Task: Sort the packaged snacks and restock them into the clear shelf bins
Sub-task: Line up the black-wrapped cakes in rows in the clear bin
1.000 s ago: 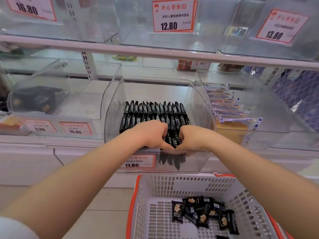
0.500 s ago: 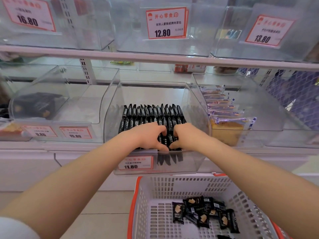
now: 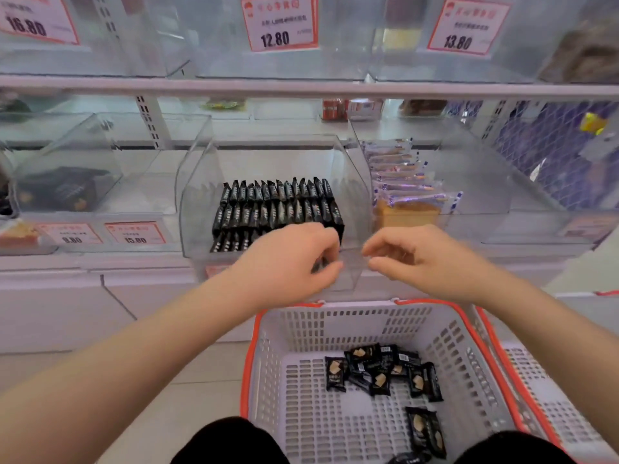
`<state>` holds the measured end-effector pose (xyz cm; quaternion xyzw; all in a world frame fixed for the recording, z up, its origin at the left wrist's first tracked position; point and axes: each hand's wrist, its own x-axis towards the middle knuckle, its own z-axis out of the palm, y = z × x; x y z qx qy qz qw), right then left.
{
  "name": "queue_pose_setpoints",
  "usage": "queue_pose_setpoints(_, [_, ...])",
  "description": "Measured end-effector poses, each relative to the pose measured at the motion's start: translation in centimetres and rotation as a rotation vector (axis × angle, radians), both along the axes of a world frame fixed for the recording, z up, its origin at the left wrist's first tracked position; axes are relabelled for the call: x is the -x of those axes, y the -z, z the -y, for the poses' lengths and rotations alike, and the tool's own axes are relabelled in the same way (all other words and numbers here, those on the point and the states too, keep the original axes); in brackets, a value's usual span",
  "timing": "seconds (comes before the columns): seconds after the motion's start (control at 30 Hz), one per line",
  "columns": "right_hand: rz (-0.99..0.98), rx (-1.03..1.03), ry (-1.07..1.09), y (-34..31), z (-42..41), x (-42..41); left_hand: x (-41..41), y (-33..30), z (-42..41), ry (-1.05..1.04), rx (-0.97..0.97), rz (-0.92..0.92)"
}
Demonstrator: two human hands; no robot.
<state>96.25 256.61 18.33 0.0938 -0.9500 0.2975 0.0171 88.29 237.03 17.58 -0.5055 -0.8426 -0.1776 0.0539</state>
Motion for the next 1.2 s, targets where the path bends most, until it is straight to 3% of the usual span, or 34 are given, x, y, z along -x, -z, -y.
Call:
queue_pose_setpoints(0.2, [0.354,-0.092,0.14,10.8,-5.9,-3.1,-3.5,9.5,-4.9,0.078,0.531,0.077])
queue_pose_setpoints(0.33, [0.531,-0.078,0.205,18.0,-9.0,-5.1,-3.3,16.9,-8.1,0.027,0.683,0.205])
queue_pose_setpoints(0.5, [0.701,0.133,0.4,25.9,-12.2,-6.6,-3.8,26.3,-10.4,-0.027,0.801,0.411])
queue_pose_setpoints(0.63, [0.802,0.067,0.395,32.5,-13.5,-6.2,-4.1,32.8,-11.4,-0.113,0.9,0.599])
queue_pose_setpoints(0.73, [0.821,0.001,0.352,36.5,-13.6,-4.9,-4.1,36.7,-11.8,-0.213,0.892,0.682])
queue_pose_setpoints(0.9, [0.56,-0.147,0.314,41.5,-12.7,-1.6,-3.2,41.1,-12.3,-0.497,0.676,0.802])
queue_pose_setpoints(1.03, [0.558,-0.298,0.158,43.4,-11.8,0.7,-2.3,43.1,-12.9,-0.725,0.512,0.812])
queue_pose_setpoints(1.2, [0.479,-0.494,0.145,44.2,-11.6,1.7,-1.9,45.4,-13.2,-0.958,0.436,0.833])
